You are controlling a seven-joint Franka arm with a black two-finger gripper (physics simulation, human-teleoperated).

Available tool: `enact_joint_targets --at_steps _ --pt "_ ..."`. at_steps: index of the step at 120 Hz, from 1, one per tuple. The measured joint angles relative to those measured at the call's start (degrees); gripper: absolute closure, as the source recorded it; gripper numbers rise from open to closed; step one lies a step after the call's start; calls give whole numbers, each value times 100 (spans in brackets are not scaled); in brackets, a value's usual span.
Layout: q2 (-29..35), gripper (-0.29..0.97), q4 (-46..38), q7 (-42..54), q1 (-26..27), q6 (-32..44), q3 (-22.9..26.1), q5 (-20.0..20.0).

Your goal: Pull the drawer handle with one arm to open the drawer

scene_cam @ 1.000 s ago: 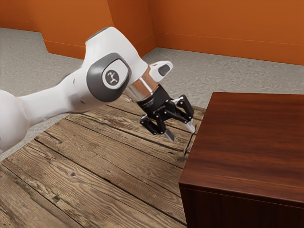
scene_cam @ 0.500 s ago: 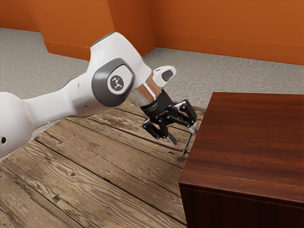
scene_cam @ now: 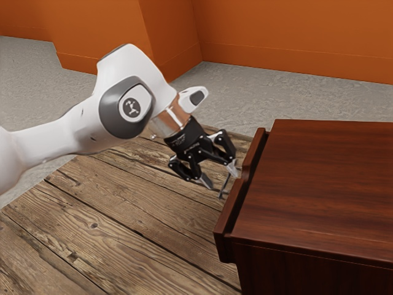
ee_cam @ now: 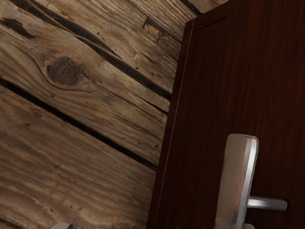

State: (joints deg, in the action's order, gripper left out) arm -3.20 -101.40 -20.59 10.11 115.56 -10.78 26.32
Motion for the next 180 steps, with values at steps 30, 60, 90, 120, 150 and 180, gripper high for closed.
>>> enact_joint_targets --at_steps 30,60,90,120,150,180 --pt "125 28 -153 7 67 1 -148 -17" --pt "266 28 -306 16 133 1 -313 -39" --pt "382 28 -456 39 233 2 -427 -48" --pt "489 28 -525 72 368 1 -617 -64" --pt "545 28 -604 92 199 1 -680 -70" --pt "707 28 -784 107 46 4 -832 -116"
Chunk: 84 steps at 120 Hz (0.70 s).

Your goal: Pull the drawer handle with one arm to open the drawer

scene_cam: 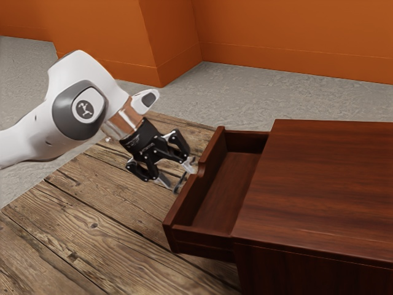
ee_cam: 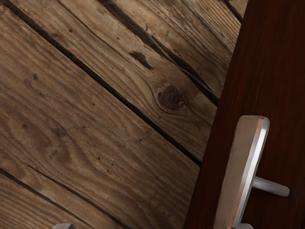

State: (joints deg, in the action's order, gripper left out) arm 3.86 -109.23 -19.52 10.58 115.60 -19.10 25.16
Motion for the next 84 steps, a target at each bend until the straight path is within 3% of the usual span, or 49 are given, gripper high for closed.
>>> enact_joint_targets --at_steps 61,84 --pt "331 28 -310 14 54 5 -222 -150" --pt "416 28 -349 15 574 5 -867 -236"
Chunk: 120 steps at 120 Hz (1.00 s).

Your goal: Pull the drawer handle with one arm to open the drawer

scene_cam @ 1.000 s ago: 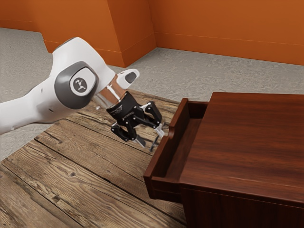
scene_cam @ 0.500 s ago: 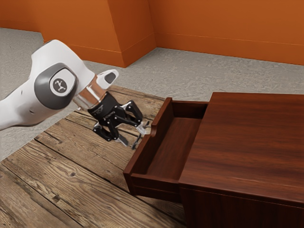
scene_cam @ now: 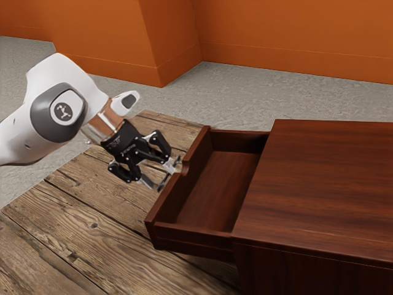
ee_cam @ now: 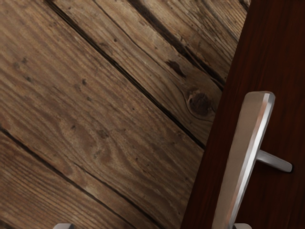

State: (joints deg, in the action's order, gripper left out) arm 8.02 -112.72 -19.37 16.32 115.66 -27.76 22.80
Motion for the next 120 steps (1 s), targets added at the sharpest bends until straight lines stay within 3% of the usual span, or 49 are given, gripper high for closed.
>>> enact_joint_targets --at_steps 61,84,105,120 --pt "248 28 -170 3 133 0 -378 -146" --pt "400 28 -187 1 1012 67 -1171 -236" --pt "731 27 -182 3 1225 106 -1266 -272" --pt "891 16 -219 3 1226 49 -1361 -396"
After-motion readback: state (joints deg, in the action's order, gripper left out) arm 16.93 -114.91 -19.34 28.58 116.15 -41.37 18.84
